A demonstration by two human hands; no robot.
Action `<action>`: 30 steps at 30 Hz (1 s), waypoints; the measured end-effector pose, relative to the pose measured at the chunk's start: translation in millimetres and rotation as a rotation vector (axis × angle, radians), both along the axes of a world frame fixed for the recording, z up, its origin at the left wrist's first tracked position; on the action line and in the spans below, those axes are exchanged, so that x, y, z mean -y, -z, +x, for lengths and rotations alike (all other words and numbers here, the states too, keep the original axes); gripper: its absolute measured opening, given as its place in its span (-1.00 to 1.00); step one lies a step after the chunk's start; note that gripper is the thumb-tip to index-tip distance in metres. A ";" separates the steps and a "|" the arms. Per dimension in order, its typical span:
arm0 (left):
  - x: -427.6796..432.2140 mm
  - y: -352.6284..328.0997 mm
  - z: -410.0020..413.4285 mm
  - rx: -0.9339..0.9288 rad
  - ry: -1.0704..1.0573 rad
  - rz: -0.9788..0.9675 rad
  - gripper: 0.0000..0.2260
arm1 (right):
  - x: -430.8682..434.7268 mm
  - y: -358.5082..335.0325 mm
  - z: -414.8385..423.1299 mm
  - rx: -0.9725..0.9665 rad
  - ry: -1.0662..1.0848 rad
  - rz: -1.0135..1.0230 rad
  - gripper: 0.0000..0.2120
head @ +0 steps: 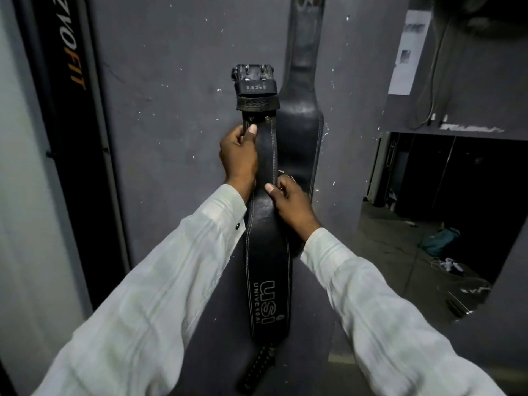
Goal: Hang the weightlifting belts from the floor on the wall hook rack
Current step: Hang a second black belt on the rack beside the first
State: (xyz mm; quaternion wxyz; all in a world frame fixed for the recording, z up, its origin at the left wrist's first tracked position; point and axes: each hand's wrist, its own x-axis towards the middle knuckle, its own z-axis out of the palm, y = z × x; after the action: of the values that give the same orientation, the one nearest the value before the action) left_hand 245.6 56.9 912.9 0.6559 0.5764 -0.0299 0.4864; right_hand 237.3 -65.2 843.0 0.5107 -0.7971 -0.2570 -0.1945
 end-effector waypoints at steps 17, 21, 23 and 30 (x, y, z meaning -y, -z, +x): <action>-3.9 -56.7 1.5 0.055 -0.030 -0.054 -0.72 | 13.9 1.3 -5.6 -0.201 -0.262 -0.004 -0.57; -6.1 -66.5 0.0 0.071 -0.039 -0.069 -0.75 | 5.2 5.7 -12.5 -0.045 -0.069 -0.007 -0.55; -7.0 -66.5 1.0 0.078 -0.030 -0.088 -0.72 | 3.5 6.1 -13.4 -0.017 -0.021 0.024 -0.56; -17.7 -70.9 -2.1 0.085 -0.011 -0.135 -0.76 | 20.7 24.7 -14.4 -0.282 -0.284 0.021 -0.51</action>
State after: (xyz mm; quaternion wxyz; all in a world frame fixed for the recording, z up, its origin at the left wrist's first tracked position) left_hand 243.5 74.6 983.8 0.6886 0.5101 -0.0216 0.5149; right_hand 222.9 -85.9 818.4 0.5722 -0.7668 -0.2907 -0.0097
